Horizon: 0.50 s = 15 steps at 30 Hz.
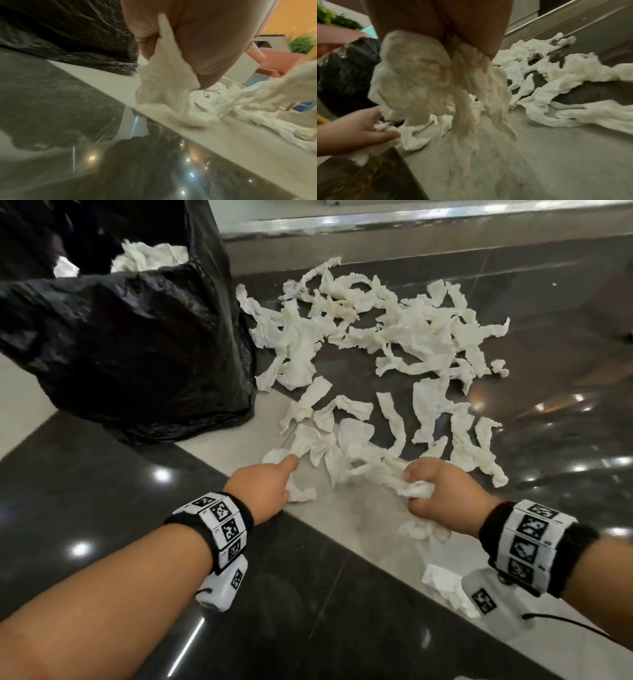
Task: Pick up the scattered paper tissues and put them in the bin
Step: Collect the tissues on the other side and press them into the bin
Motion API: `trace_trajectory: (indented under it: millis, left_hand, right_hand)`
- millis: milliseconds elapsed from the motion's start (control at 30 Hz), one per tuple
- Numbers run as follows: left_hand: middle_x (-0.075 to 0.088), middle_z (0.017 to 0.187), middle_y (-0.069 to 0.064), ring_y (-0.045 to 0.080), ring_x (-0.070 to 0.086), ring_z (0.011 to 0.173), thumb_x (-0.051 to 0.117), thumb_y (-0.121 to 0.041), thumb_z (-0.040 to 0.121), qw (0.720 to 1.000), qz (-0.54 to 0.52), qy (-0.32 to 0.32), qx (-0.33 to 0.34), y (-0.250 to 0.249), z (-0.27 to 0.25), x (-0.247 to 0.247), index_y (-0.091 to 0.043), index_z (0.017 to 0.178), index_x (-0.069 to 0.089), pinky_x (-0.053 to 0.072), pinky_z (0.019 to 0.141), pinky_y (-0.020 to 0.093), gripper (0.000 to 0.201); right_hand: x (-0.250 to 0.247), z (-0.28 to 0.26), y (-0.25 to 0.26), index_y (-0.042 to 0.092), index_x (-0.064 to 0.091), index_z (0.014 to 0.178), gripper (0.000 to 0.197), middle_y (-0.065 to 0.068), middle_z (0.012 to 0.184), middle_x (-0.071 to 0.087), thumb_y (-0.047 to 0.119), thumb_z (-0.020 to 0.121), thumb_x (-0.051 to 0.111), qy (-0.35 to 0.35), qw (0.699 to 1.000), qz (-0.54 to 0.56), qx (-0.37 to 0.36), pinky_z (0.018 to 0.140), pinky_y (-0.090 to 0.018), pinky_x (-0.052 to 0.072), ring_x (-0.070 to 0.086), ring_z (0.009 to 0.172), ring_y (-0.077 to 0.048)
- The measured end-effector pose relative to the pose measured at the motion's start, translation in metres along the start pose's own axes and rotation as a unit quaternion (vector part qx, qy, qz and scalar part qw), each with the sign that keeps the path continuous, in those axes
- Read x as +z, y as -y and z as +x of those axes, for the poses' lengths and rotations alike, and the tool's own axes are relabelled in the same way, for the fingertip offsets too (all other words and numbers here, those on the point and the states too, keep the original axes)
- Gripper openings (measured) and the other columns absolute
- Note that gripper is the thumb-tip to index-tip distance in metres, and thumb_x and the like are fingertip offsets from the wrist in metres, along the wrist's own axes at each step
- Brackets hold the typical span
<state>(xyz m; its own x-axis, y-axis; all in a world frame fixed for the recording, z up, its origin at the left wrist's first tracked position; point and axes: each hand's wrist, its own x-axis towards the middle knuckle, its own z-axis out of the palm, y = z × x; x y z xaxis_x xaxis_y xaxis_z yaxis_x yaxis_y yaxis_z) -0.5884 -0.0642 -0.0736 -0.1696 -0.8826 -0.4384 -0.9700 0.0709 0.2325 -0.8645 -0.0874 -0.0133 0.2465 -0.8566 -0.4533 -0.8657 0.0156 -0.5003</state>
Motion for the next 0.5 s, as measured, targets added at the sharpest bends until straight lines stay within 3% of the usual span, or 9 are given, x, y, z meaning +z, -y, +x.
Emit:
trace_trajectory:
  millis: [67,100,167,200,267,333,367,433,500]
  left_hand:
    - [0.056,0.082,0.004,0.026,0.058,0.074,0.046,-0.024,0.089,1.0,0.0,0.01,-0.015,0.003,0.02,0.002,-0.033,0.144,0.005,0.048,0.064,0.035,0.07]
    - [0.061,0.093,0.009,0.028,0.061,0.082,0.044,-0.022,0.09,0.999,0.003,0.021,-0.025,0.006,0.027,0.004,-0.034,0.146,-0.001,0.049,0.069,0.037,0.073]
    - [0.06,0.119,0.014,0.031,0.06,0.102,0.036,-0.018,0.093,0.998,0.03,0.05,-0.03,0.011,0.036,0.011,-0.026,0.147,0.012,0.048,0.082,0.039,0.06]
    - [0.059,0.119,0.015,0.031,0.059,0.103,0.033,-0.016,0.094,0.998,0.046,0.051,-0.015,0.013,0.034,0.015,-0.019,0.141,0.027,0.048,0.084,0.04,0.048]
    - [0.061,0.106,0.014,0.031,0.06,0.092,0.034,-0.016,0.093,0.998,0.045,0.037,0.005,0.016,0.03,0.02,-0.012,0.116,0.045,0.05,0.078,0.041,0.026]
    - [0.061,0.101,0.012,0.029,0.059,0.089,0.036,-0.021,0.092,1.0,0.001,0.028,-0.01,0.024,0.022,0.022,-0.013,0.106,0.049,0.048,0.073,0.037,0.02]
    - [0.062,0.1,0.011,0.029,0.059,0.089,0.037,-0.025,0.092,0.999,-0.027,0.02,-0.024,0.029,0.017,0.023,-0.013,0.104,0.05,0.045,0.072,0.035,0.021]
    - [0.062,0.093,0.008,0.027,0.059,0.088,0.039,-0.032,0.091,0.997,-0.067,-0.01,-0.04,0.04,0.005,0.021,-0.016,0.096,0.052,0.043,0.071,0.034,0.022]
    - [0.058,0.084,0.003,0.024,0.058,0.084,0.042,-0.037,0.089,0.994,-0.088,-0.029,-0.052,0.048,-0.011,0.017,-0.018,0.084,0.052,0.045,0.071,0.033,0.021]
  right_hand:
    - [-0.01,-0.009,-0.008,0.029,0.061,0.085,0.028,0.003,0.099,0.064,0.005,0.071,0.067,-0.023,0.998,0.05,0.021,0.062,-0.028,0.054,0.064,0.078,-0.023]
    - [-0.015,-0.013,-0.01,0.032,0.06,0.086,0.032,0.002,0.097,0.066,0.004,0.071,0.066,-0.033,0.997,0.068,0.028,0.061,-0.033,0.057,0.065,0.076,-0.026]
    - [-0.027,-0.02,-0.012,0.04,0.055,0.096,0.045,0.006,0.095,0.065,0.003,0.073,0.064,-0.053,0.995,0.085,0.028,0.056,-0.024,0.055,0.064,0.074,-0.021]
    - [-0.033,-0.023,-0.011,0.045,0.053,0.103,0.051,0.01,0.095,0.063,0.003,0.075,0.063,-0.067,0.993,0.09,0.024,0.053,-0.016,0.051,0.062,0.075,-0.013]
    - [-0.043,-0.026,-0.005,0.048,0.055,0.105,0.049,0.017,0.096,0.062,0.008,0.079,0.063,-0.092,0.992,0.085,0.014,0.058,-0.009,0.045,0.06,0.079,-0.001]
    - [-0.051,-0.025,0.004,0.04,0.065,0.091,0.022,0.018,0.088,0.067,0.022,0.081,0.07,-0.101,0.99,0.094,0.01,0.064,-0.014,0.045,0.061,0.074,0.006]
    - [-0.056,-0.024,0.012,0.032,0.068,0.083,0.008,0.013,0.079,0.068,0.032,0.077,0.073,-0.103,0.989,0.101,0.019,0.061,-0.018,0.047,0.061,0.064,0.003]
    - [-0.066,-0.025,0.03,0.016,0.065,0.073,0.03,-0.002,0.062,0.063,0.043,0.066,0.077,-0.106,0.987,0.122,0.01,0.046,-0.024,0.046,0.053,0.046,-0.008]
    - [-0.078,-0.024,0.052,0.009,0.059,0.068,0.042,-0.005,0.054,0.056,0.045,0.06,0.078,-0.133,0.979,0.151,-0.031,0.044,-0.022,0.04,0.047,0.045,-0.016]
